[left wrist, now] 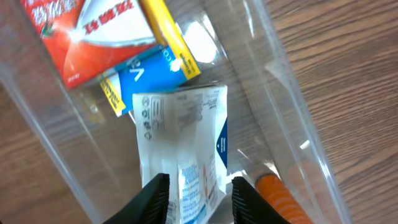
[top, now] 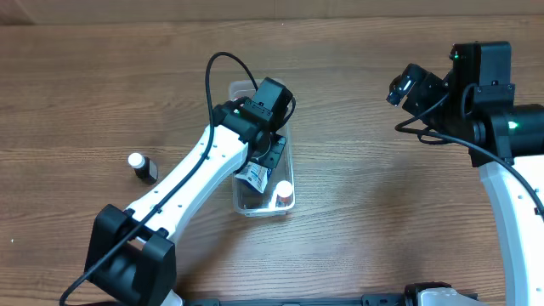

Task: Pack container
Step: 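Raise the left gripper out of the container and swing it left, then lower the left gripper onto the dark bottle and grasp it, then lift the dark bottle and carry it over the container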

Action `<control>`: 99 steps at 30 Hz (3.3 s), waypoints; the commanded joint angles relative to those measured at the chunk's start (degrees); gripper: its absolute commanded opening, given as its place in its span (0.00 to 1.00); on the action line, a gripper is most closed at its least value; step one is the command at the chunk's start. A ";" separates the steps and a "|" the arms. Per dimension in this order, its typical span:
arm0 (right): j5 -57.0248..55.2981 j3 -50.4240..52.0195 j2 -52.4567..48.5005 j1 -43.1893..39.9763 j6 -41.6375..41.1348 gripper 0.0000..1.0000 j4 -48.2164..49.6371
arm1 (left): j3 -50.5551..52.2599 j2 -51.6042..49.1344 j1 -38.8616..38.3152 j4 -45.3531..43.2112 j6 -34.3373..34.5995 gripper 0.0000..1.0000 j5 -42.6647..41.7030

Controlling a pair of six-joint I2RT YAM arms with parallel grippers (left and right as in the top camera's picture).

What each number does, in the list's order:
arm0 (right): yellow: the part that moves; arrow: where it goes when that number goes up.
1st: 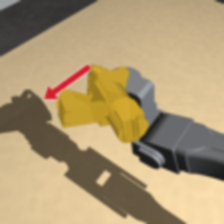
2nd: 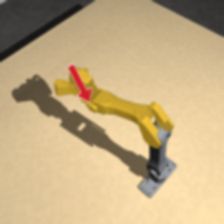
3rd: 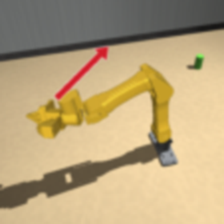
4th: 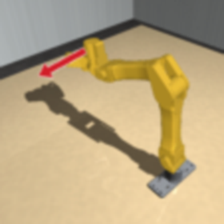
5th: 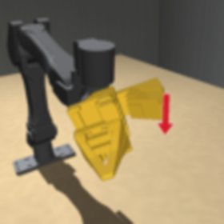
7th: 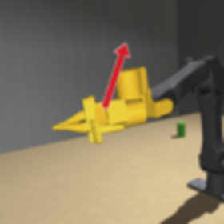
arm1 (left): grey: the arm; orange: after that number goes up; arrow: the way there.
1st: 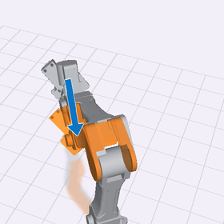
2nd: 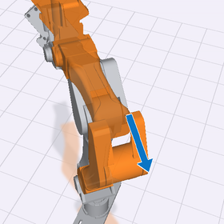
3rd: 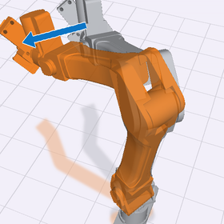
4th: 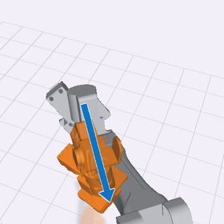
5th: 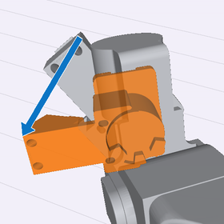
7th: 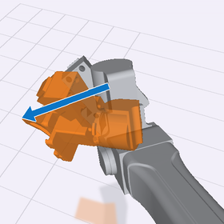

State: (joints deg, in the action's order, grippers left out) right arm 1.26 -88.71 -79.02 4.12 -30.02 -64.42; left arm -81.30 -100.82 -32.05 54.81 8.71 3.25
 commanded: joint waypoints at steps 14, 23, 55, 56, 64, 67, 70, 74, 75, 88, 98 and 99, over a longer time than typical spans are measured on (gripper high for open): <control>-0.11 -0.28 0.42 -0.20 -0.24 1.00 0.20 | -0.15 -6.78 3.15 3.45 8.55 0.30 4.00; -0.11 -0.28 0.42 -0.20 -0.24 1.00 0.20 | -0.17 -6.27 3.10 4.83 9.51 0.31 1.40; -0.09 -0.28 0.42 -0.20 -0.24 1.00 0.20 | 2.21 14.21 34.16 13.57 10.56 0.87 3.17; -0.09 -0.28 0.42 -0.17 -0.24 1.00 0.20 | 2.45 13.09 35.60 12.96 10.54 0.87 3.15; -0.09 -0.28 0.42 -0.17 -0.24 1.00 0.20 | 2.49 3.50 41.29 10.29 4.94 0.85 0.72; -0.09 -0.28 0.42 -0.20 -0.24 1.00 0.20 | 2.49 1.40 41.53 9.86 4.96 0.84 0.70; -0.09 -0.28 0.42 -0.20 -0.24 1.00 0.20 | 2.49 -0.15 41.51 9.90 4.44 0.77 0.72; -0.11 -0.28 0.42 -0.20 -0.24 1.00 0.20 | 2.49 -1.84 41.51 9.33 3.10 0.72 0.70; -0.09 -0.28 0.42 -0.20 -0.24 1.00 0.20 | 2.49 -2.43 41.51 9.42 3.02 0.70 0.70; -0.09 -0.28 0.42 -0.20 -0.24 1.00 0.20 | 2.21 -2.38 41.51 11.04 3.06 0.18 0.22; -0.09 -0.28 0.42 -0.20 -0.24 1.00 0.20 | -10.60 8.90 34.47 21.70 0.04 0.18 -9.16; -0.09 -0.28 0.42 -0.20 -0.24 1.00 0.20 | -11.67 10.51 32.33 22.23 0.02 0.18 -9.62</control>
State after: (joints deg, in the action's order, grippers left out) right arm 1.26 -88.71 -79.02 4.12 -30.04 -64.42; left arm -86.11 -99.02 6.15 75.35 11.25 -0.40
